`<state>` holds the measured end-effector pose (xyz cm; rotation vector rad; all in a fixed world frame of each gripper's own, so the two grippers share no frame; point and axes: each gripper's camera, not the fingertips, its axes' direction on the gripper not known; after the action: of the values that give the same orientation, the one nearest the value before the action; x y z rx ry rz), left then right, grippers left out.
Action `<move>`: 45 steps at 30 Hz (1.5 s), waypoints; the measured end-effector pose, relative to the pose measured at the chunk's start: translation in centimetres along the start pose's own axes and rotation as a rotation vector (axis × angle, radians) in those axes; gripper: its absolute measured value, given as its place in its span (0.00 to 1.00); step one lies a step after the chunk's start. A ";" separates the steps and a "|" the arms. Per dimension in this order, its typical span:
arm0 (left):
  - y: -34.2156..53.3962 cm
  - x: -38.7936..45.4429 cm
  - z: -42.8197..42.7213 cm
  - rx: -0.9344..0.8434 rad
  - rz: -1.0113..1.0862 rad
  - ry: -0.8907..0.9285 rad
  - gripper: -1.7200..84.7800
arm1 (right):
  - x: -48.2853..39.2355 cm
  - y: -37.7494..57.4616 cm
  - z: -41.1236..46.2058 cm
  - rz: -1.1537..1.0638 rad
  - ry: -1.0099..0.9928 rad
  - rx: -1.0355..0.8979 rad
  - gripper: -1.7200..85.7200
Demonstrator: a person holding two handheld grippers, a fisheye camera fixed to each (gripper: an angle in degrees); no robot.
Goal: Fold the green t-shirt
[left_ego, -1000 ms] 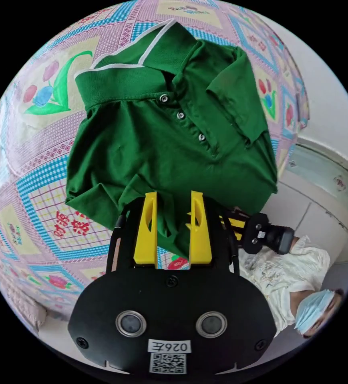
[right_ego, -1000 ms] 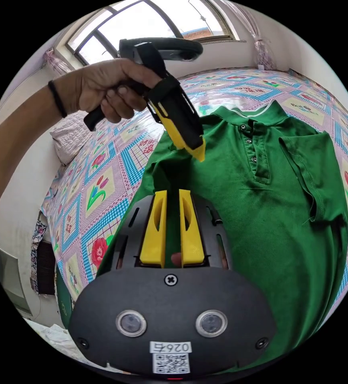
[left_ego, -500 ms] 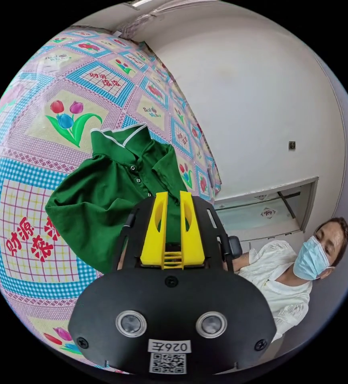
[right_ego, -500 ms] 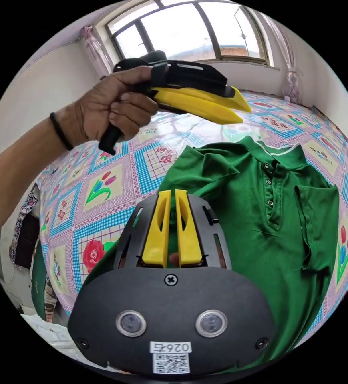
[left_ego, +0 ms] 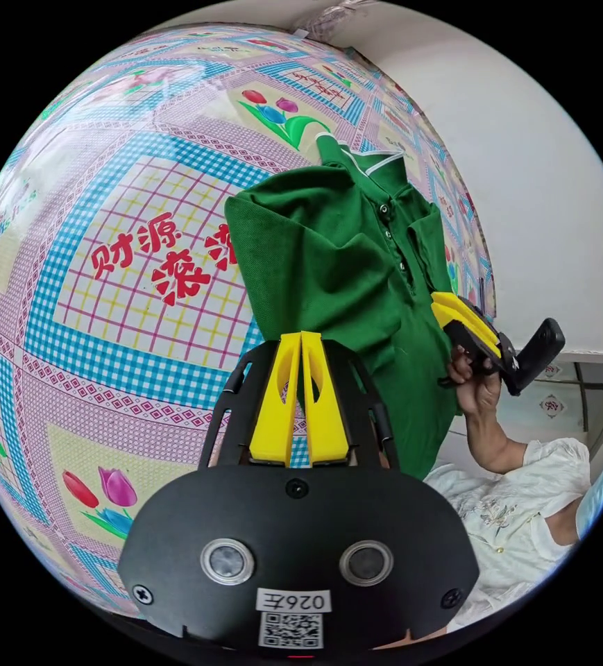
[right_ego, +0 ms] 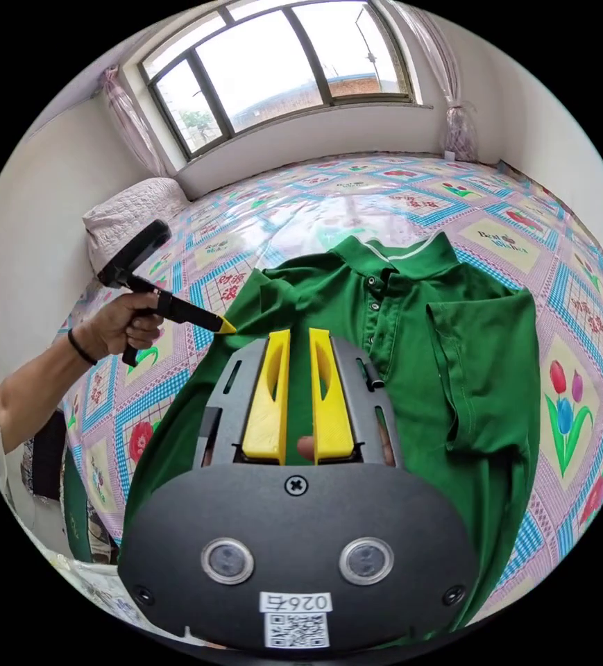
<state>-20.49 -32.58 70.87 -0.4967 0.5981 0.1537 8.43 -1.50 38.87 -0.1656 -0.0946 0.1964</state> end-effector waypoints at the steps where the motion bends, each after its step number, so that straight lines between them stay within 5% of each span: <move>1: 0.8 0.2 -0.4 0.027 0.022 0.021 0.01 | 0.5 -1.4 0.3 -0.016 -0.063 -0.005 0.05; 12: 3.3 -3.8 -0.8 0.229 -0.079 0.156 0.01 | 0.7 -9.6 6.8 -0.304 -0.287 -0.284 0.13; 15: 4.5 -4.6 0.2 0.194 -0.135 0.042 0.01 | -1.2 -9.1 7.1 -0.384 -0.214 -0.398 0.02; 22: 9.4 -4.4 -0.4 0.257 -0.172 0.005 0.01 | -1.4 -6.2 -0.1 -0.305 0.096 -0.249 0.01; 28: 15.2 -1.3 -1.5 0.343 -0.079 0.047 0.01 | -5.3 -3.7 -4.5 -0.314 -0.001 -0.133 0.01; 33: 17.4 -1.8 0.2 0.257 -0.131 -0.004 0.01 | -7.1 -2.5 -1.1 -0.381 0.121 -0.309 0.01; 36: 20.3 -1.1 -1.3 0.311 -0.103 0.029 0.01 | -4.2 -0.4 -6.7 -0.258 0.114 -0.190 0.01; 40: 26.5 1.7 -4.2 0.428 -0.003 0.105 0.01 | -1.8 5.7 -22.4 -0.163 -0.029 0.313 0.01; 45: 34.1 5.6 -6.2 0.469 0.034 0.149 0.01 | -1.6 9.7 -29.6 -0.206 -0.057 0.202 0.01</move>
<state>-28.58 -5.88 49.50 -0.0434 0.7618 0.0054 8.29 3.00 8.03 0.0513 -0.1466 0.0046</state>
